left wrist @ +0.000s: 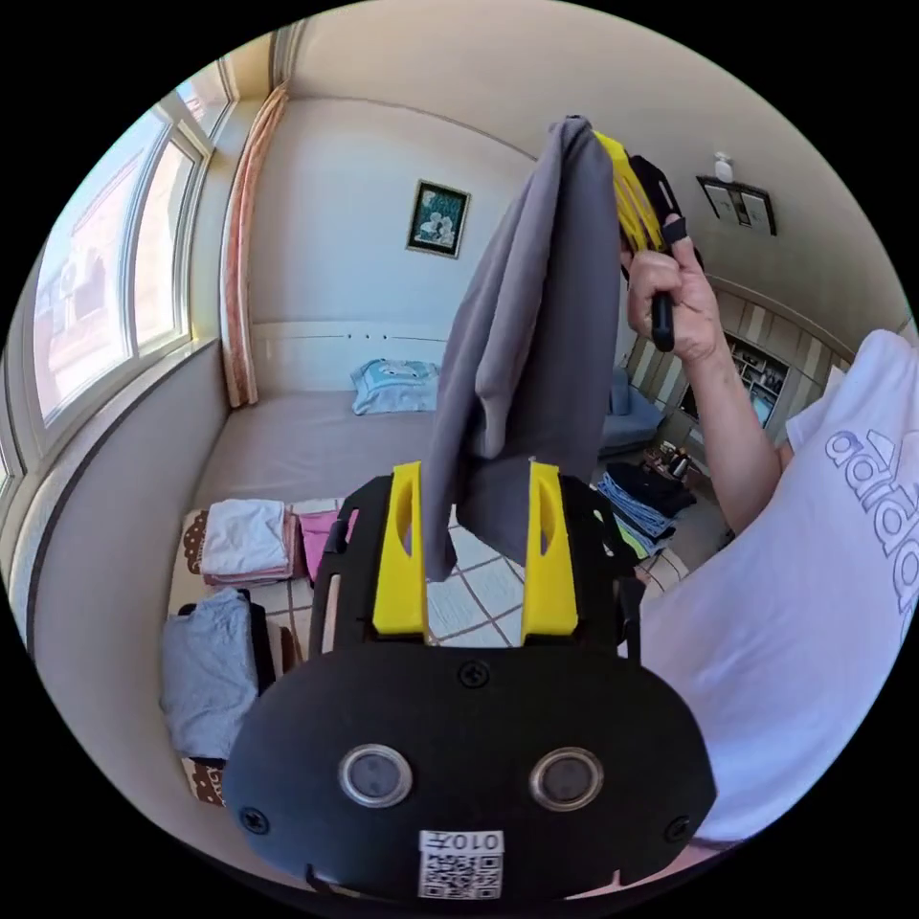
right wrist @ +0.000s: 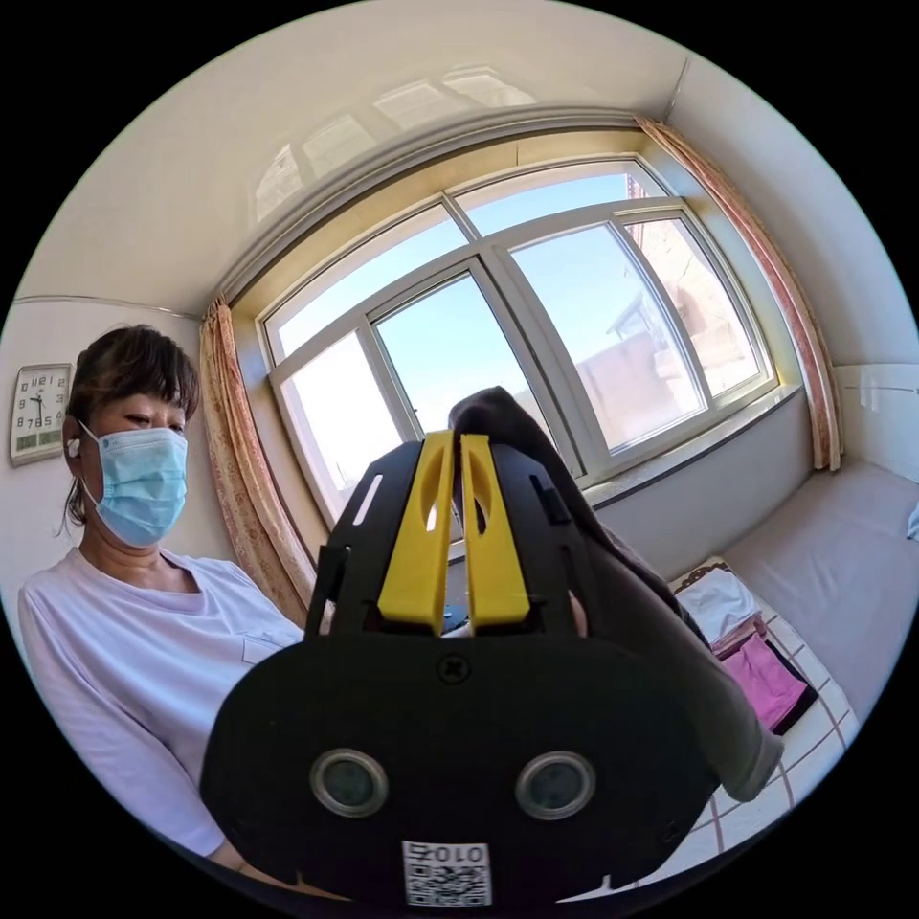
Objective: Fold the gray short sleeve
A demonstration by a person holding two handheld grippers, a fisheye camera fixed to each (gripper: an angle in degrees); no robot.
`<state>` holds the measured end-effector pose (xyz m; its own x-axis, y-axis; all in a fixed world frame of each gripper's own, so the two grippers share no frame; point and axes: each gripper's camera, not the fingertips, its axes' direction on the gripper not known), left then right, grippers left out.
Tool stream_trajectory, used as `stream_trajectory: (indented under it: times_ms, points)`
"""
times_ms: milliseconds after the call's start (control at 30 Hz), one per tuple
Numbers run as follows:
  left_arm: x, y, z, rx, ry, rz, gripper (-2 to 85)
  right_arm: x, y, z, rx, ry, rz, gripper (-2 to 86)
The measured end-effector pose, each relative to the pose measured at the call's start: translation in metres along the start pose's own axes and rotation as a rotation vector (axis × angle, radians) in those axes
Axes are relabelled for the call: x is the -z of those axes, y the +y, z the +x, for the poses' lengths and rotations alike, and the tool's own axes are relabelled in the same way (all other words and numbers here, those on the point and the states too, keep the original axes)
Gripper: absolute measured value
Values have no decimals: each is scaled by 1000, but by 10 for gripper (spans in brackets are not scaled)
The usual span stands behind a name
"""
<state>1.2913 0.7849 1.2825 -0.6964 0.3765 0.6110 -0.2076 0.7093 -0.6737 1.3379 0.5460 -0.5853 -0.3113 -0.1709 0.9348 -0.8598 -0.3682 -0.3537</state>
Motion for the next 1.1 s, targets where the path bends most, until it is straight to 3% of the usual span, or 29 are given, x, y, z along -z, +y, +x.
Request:
stream_trajectory:
  times_ms: [100, 233, 300, 400, 567, 667, 767, 900, 967, 1100]
  points:
    - [-12, -31, 38, -91, -117, 56, 62, -10, 16, -7, -18, 0, -32, 36]
    - [-8, -55, 60, -197, -78, 66, 30, 8, 39, -3, -87, 102, 2, 36]
    - [-11, -71, 55, -244, 95, -52, 26, 24, 47, 3, -129, 159, 31, 36]
    - [-5, -86, 29, -193, 300, -95, 24, 30, 58, 7, -161, 224, -3, 36]
    - [7, -111, -16, -69, 533, -77, 25, 11, 67, 1, -119, 313, -91, 37]
    - [1, -131, -8, -134, 566, -134, 27, -2, 66, -6, -88, 362, -103, 40]
    - [-18, -144, 13, -192, 585, -179, 30, -18, 62, -14, -48, 524, -179, 57]
    - [-43, -148, 23, -206, 581, -199, 35, -30, 51, -49, 84, 851, -184, 158]
    - [-49, -147, 15, -176, 591, -188, 37, -36, 43, -71, 172, 790, -202, 145]
    - [-52, -150, -10, -40, 574, -67, 43, -90, 38, -125, 386, 431, -393, 90]
